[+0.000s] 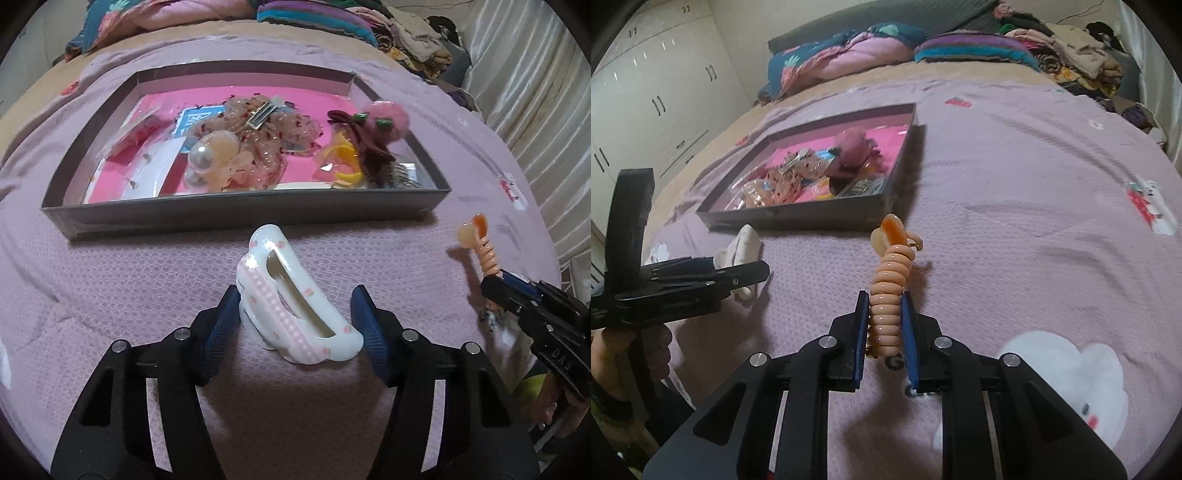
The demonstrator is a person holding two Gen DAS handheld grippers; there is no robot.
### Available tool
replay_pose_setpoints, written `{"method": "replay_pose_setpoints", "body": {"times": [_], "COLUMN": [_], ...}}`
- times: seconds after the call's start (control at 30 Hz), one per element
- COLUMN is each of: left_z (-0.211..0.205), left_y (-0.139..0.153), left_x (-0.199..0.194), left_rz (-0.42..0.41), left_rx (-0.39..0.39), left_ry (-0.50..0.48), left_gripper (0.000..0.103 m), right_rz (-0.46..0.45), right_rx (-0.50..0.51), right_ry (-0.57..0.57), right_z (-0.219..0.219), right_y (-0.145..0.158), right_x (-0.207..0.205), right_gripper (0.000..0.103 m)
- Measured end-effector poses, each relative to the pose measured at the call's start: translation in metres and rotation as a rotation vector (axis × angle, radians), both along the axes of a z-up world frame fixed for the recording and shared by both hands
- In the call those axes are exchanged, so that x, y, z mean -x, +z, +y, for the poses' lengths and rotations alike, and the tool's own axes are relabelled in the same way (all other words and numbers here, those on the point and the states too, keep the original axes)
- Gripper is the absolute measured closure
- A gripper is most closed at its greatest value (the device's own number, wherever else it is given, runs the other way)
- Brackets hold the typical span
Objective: Organize jewelry
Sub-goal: 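Carry the claw clip and coil tie into the tray box and open both tools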
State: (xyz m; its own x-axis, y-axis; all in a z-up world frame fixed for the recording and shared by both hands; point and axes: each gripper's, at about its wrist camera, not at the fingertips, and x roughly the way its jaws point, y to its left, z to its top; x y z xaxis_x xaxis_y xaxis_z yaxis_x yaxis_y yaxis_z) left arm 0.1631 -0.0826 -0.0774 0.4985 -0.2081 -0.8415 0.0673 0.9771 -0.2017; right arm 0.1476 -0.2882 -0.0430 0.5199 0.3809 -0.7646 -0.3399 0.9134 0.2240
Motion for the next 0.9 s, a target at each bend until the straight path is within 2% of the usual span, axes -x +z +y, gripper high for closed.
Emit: {"method": "replay_pose_setpoints", "body": {"times": [0.17, 0.43, 0.9], "left_z": [0.011, 0.054, 0.102], "left_y": [0.022, 0.066, 0.105], "left_x": [0.012, 0.014, -0.007], "left_rz": [-0.047, -0.135, -0.215], "left_rx": [0.019, 0.046, 0.043], "left_ry": [-0.005, 0.071, 0.139], "left_gripper": [0.049, 0.049, 0.049], "right_rz": [-0.042, -0.132, -0.223], "right_rx": [-0.026, -0.045, -0.029], "right_ry": [0.000, 0.052, 0.125], "right_z": [-0.003, 0.019, 0.076], "right_y": [0.018, 0.056, 0.102], "right_x": [0.011, 0.015, -0.014], "right_gripper": [0.086, 0.086, 0.086]}}
